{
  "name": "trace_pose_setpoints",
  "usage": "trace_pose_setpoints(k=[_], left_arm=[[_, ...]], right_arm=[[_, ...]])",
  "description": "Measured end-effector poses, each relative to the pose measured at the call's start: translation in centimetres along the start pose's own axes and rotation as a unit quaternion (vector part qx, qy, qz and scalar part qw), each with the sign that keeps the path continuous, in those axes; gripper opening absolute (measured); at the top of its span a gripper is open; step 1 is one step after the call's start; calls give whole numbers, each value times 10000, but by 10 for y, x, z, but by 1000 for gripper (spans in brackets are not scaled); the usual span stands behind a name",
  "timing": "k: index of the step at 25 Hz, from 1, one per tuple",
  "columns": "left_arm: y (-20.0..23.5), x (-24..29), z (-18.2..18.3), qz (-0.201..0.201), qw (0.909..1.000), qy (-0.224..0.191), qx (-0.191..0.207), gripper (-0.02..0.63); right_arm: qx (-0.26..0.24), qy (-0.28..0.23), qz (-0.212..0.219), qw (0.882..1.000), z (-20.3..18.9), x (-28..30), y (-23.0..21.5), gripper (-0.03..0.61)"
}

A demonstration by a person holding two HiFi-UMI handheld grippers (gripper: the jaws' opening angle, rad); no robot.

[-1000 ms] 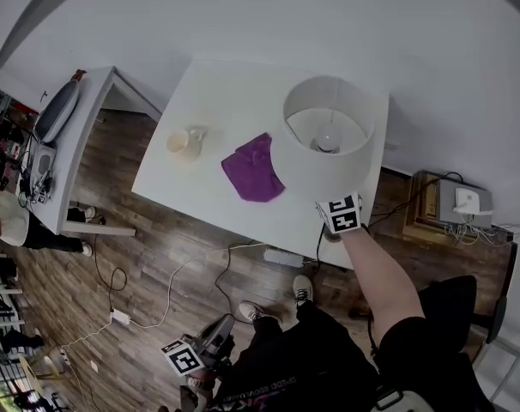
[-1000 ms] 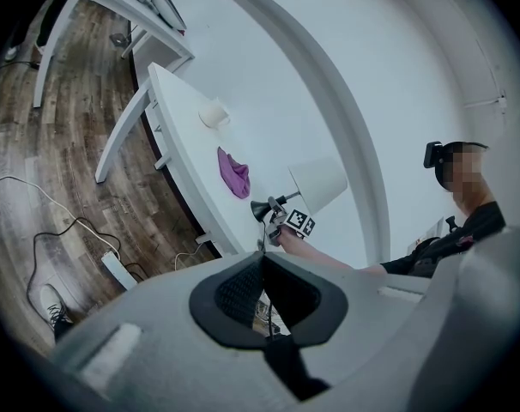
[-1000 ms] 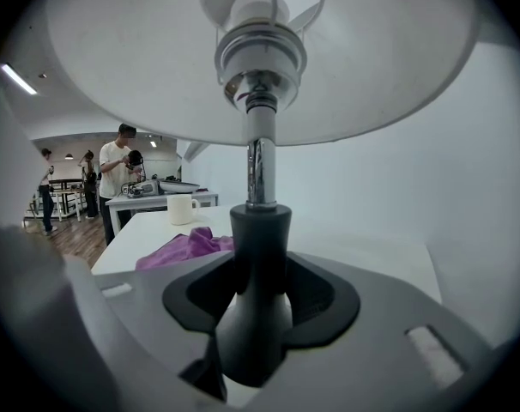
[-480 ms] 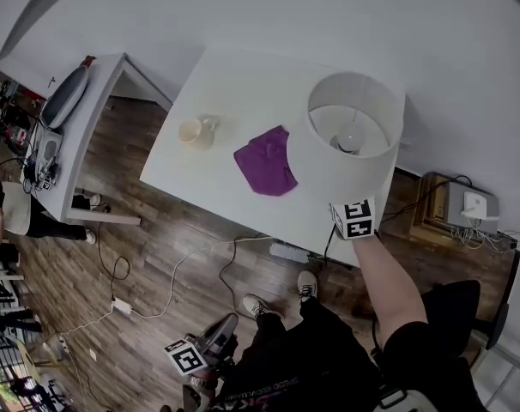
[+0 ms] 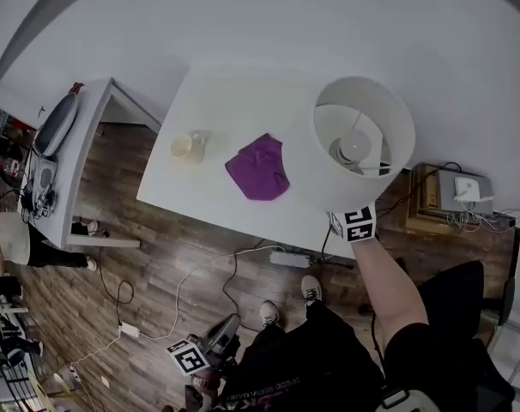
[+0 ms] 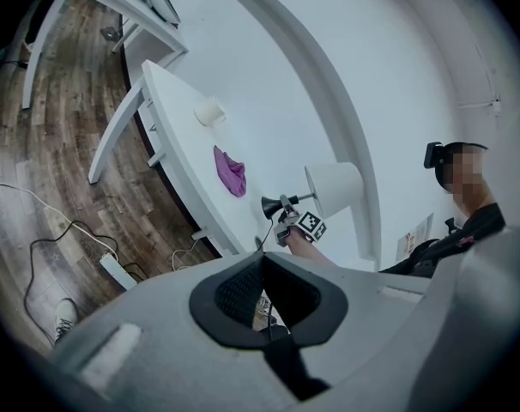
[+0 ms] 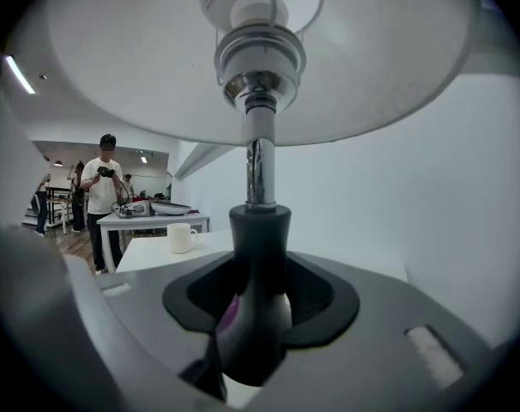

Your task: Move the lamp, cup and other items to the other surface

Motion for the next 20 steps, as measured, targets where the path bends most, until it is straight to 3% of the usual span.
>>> trace_pose_setpoints(k=[11,20], left_arm=[[15,-19,30,-596,9962,551,311,-8],[20,-22,44,-1179,9839,1151,691,-8]], right_arm=[[210,-4,-912,9956,13,-80,16,161],[370,-198,-1910,9807,24,-171,25,161]])
Point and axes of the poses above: the fingertips, and each gripper's own axes: x forward along the fingers, y to its left, z out of its top, the point moved 10 cm from there along -x, backward along the fingers, and after that the axes turned 4 degrees about y, right-handed, at the moved point
